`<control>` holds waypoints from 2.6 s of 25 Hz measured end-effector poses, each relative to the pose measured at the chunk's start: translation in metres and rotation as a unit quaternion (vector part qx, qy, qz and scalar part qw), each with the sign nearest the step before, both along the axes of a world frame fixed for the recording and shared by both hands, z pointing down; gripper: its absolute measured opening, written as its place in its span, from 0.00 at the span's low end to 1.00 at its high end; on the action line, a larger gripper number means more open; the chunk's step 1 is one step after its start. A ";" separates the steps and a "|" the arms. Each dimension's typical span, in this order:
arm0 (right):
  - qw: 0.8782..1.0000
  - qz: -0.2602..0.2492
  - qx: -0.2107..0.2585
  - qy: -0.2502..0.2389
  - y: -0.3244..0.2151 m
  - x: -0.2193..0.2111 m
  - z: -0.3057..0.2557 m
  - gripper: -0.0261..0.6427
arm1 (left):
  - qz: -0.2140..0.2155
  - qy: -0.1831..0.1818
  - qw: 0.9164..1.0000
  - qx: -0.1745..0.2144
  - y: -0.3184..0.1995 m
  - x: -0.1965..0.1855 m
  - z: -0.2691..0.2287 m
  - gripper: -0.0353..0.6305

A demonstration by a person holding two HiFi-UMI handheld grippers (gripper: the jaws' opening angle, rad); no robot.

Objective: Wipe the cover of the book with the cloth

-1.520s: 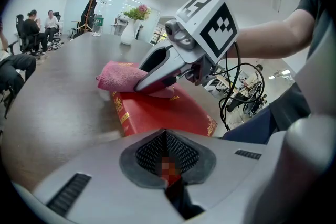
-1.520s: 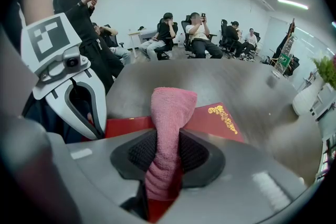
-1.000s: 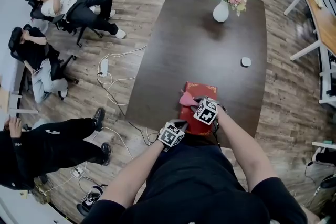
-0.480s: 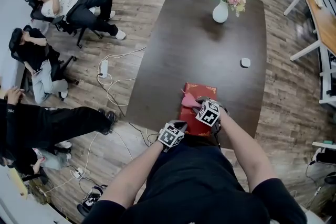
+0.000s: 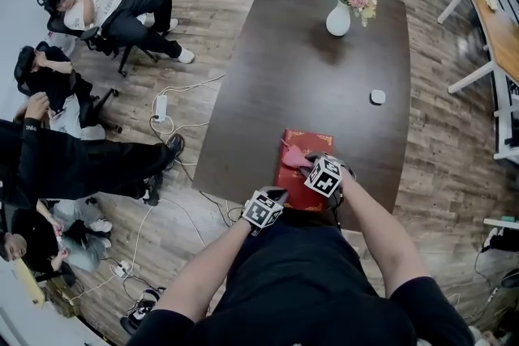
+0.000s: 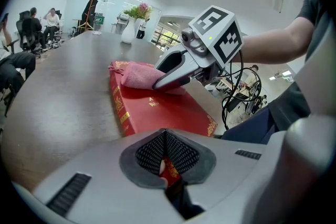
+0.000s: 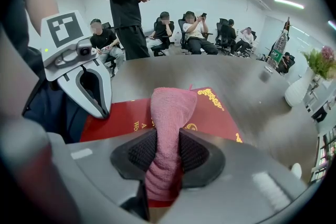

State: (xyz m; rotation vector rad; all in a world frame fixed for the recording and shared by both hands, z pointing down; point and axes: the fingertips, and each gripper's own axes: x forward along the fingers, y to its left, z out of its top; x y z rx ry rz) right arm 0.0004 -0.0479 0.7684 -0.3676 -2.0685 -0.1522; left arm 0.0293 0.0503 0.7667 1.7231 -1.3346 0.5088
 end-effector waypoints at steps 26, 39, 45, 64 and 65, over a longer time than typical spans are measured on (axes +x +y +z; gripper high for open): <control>1.000 0.008 0.005 0.005 -0.011 0.021 0.000 0.22 | 0.009 -0.018 1.000 -0.011 0.002 0.001 0.000 0.05; 1.000 0.017 0.004 0.003 -0.017 0.030 0.001 0.22 | 0.007 -0.014 1.000 -0.011 0.002 0.000 0.002 0.05; 1.000 0.027 0.003 -0.002 -0.021 0.036 -0.002 0.22 | 0.008 -0.015 1.000 -0.011 0.003 -0.001 0.001 0.05; 0.999 0.051 -0.005 -0.012 -0.033 0.053 -0.005 0.22 | 0.006 -0.018 1.000 -0.012 0.001 0.000 0.000 0.05; 0.999 0.053 -0.005 -0.013 -0.034 0.054 -0.006 0.22 | 0.006 -0.019 1.000 -0.012 0.001 0.000 0.000 0.05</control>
